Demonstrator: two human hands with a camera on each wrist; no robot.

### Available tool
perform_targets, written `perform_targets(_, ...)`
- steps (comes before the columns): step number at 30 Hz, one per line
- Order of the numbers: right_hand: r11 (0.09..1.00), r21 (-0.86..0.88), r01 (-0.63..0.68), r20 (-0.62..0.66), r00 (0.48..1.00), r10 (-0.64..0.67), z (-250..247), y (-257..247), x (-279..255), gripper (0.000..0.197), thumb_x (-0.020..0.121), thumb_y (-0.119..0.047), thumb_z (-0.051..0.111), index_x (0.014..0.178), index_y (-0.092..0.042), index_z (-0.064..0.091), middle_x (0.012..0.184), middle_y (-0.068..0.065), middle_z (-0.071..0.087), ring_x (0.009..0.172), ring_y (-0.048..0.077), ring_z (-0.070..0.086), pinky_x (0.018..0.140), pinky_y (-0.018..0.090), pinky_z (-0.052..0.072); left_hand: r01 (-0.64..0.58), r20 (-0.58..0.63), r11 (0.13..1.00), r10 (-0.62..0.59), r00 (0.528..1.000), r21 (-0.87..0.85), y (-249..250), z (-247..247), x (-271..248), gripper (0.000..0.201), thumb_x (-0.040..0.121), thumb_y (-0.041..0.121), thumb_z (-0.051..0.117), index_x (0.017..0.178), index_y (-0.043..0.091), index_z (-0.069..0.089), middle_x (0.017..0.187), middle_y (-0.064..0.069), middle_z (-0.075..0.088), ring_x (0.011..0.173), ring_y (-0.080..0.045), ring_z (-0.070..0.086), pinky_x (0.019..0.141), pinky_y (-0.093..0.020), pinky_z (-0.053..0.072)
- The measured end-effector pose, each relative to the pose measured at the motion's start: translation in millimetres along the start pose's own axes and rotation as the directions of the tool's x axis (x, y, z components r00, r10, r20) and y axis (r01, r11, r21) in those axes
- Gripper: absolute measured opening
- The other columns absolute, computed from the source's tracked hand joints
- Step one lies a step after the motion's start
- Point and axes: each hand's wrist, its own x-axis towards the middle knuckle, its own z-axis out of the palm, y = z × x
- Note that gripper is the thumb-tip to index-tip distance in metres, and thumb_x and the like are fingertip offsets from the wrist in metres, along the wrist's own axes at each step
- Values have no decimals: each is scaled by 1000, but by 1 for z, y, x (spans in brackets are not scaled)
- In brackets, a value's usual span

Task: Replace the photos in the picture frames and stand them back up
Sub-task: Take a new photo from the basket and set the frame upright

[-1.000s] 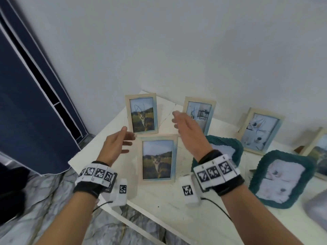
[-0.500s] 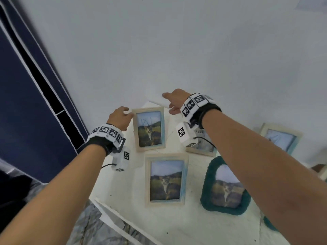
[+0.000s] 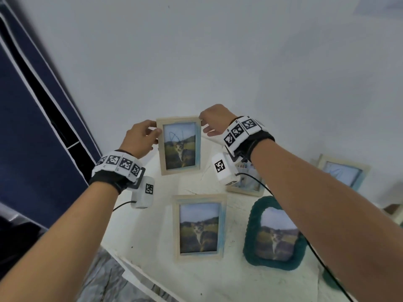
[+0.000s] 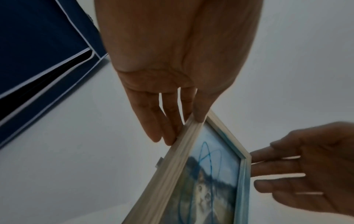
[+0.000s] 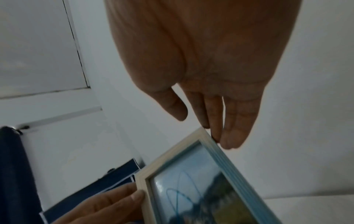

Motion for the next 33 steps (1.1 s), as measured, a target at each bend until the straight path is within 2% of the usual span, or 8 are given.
perform_targets(5, 946, 240, 220, -186, 966, -177, -44, 1, -56, 24, 90, -11, 54, 93, 11, 62, 84, 13, 54, 74, 24, 50, 69, 36, 44, -147, -32, 982, 144, 989, -121, 65, -4, -28, 22, 100, 24, 51, 119, 17, 61, 98, -8, 70, 84, -21, 69, 79, -39, 55)
perform_targets(11, 807, 454, 377, -153, 926, -346, -101, 49, -174, 36, 100, -30, 49, 135, -37, 48, 117, 0, 65, 94, 13, 67, 76, 29, 55, -234, 35, 921, 257, 966, -313, 146, 26, -99, 21, 101, 25, 50, 112, 20, 67, 91, -2, 72, 78, -14, 68, 79, -36, 58)
perform_targets(13, 736, 552, 392, -147, 915, -377, -116, 81, -213, 45, 99, -40, 48, 143, -41, 38, 135, -7, 55, 116, 13, 59, 92, 41, 52, -233, 90, 904, 283, 955, -359, 165, 48, -129, 21, 101, 25, 50, 110, 23, 69, 92, -3, 73, 79, -17, 69, 80, -38, 59)
perform_targets(15, 735, 553, 392, -183, 918, -352, -129, 122, -250, 55, 94, -53, 49, 145, -49, 28, 151, -15, 36, 140, 17, 36, 110, 56, 34, -211, 172, 897, 296, 940, -388, 180, 79, -162, 22, 101, 25, 50, 111, 24, 69, 96, -7, 73, 80, -20, 69, 79, -38, 59)
perform_targets(18, 767, 554, 325, -278, 940, -198, -141, 180, -308, 59, 85, -69, 51, 139, -62, 27, 154, -22, 27, 145, 13, 22, 114, 61, 21, -159, 290, 905, 287, 913, -394, 194, 132, -212, 23, 101, 25, 50, 115, 24, 68, 99, -8, 74, 84, -23, 71, 77, -35, 60)
perform_targets(25, 648, 706, 285, -416, 908, 54, -160, 279, -434, 48, 90, -48, 48, 138, -48, 42, 136, -11, 56, 119, 15, 59, 90, 41, 54, -63, 443, 933, 227, 867, -355, 199, 242, -323, 32, 96, 33, 55, 127, 26, 58, 103, -3, 69, 86, -24, 69, 78, -46, 59)
perform_targets(29, 673, 689, 270, -445, 890, 99, -163, 318, -480, 45, 98, -47, 44, 142, -48, 36, 146, -9, 45, 129, 18, 51, 102, 51, 46, -146, 497, 925, 316, 808, -350, 211, 280, -389, 44, 85, 45, 63, 123, 52, 44, 106, 30, 61, 96, 8, 60, 77, -11, 49)
perform_targets(33, 703, 666, 252, -433, 897, 89, -163, 335, -508, 49, 98, -51, 43, 145, -49, 29, 149, -14, 41, 133, 12, 46, 108, 49, 40, -62, 567, 893, 335, 753, -446, 222, 307, -432, 51, 79, 31, 72, 116, 47, 40, 105, 53, 49, 99, 26, 49, 77, 2, 39)
